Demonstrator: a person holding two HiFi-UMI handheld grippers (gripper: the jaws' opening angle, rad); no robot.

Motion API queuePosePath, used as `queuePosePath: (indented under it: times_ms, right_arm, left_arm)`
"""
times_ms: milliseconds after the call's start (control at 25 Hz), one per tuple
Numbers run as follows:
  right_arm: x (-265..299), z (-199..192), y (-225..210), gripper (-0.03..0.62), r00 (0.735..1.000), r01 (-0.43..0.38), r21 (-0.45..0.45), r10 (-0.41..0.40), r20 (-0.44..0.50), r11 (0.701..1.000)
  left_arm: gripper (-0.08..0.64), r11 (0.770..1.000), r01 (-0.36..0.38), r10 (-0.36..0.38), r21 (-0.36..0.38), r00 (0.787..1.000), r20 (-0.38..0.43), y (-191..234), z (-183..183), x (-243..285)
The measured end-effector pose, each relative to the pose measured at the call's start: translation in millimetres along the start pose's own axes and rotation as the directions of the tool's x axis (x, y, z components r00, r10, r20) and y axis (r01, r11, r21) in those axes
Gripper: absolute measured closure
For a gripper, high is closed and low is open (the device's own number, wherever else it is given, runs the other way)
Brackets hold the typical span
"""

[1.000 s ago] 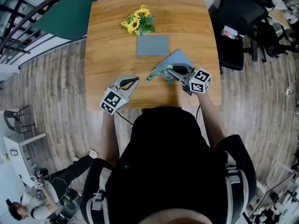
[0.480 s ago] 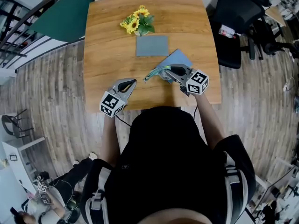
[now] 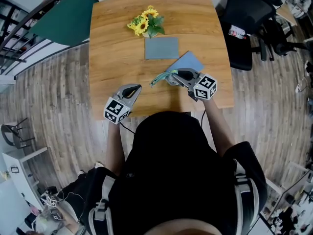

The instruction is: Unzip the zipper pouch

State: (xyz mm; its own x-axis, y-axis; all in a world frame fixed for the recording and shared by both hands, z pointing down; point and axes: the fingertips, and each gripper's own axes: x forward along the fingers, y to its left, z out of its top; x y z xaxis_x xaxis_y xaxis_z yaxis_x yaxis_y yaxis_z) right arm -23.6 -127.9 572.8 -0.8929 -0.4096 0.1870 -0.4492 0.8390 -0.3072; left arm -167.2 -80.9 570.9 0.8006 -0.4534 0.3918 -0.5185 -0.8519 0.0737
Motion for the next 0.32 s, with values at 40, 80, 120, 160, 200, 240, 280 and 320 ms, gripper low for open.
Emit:
queuePosePath:
  times_ms: [40, 80, 120, 160, 200, 240, 280, 320]
  right_arm:
    - [2, 1, 1, 0.558, 1.000, -0.001, -0.001, 0.001, 0.003, 1.000]
    - [4, 3, 2, 0.558, 1.000, -0.003, -0.001, 0.003, 0.008, 1.000]
    - [6, 5, 3, 0.558, 1.000, -0.004, 0.000, 0.004, 0.012, 1.000]
    - [8, 6, 4, 0.558, 1.000, -0.003, 0.000, 0.003, 0.017, 1.000]
    - [9, 7, 5, 0.558, 1.000, -0.002, 0.000, 0.002, 0.020, 1.000]
    - [11, 8, 6, 0.558, 1.000, 0.001, -0.001, -0.001, 0.022, 1.000]
    - [13, 9, 6, 0.558, 1.000, 0.003, -0.003, -0.003, 0.024, 1.000]
    - [16, 10, 7, 0.558, 1.000, 0.005, -0.004, -0.005, 0.026, 1.000]
  left_arm:
    - [0.558, 1.000, 0.002, -0.002, 0.001, 1.000, -0.005, 2, -2, -2]
    - [0.558, 1.000, 0.004, -0.004, 0.001, 1.000, -0.009, 4, -5, -5]
    - [0.558, 1.000, 0.004, -0.004, 0.001, 1.000, -0.012, 6, -6, -8]
    - [0.558, 1.000, 0.004, -0.004, 0.000, 1.000, -0.013, 8, -8, -10]
    - [0.558, 1.000, 0.004, -0.004, -0.001, 1.000, -0.014, 11, -9, -13]
    - [0.558, 1.000, 0.004, -0.004, -0.002, 1.000, -0.014, 13, -11, -15]
    - [0.558, 1.000, 0.004, -0.005, -0.004, 1.000, -0.015, 15, -12, -17]
    - [0.558, 1.000, 0.005, -0.005, -0.005, 1.000, -0.015, 17, -14, -20]
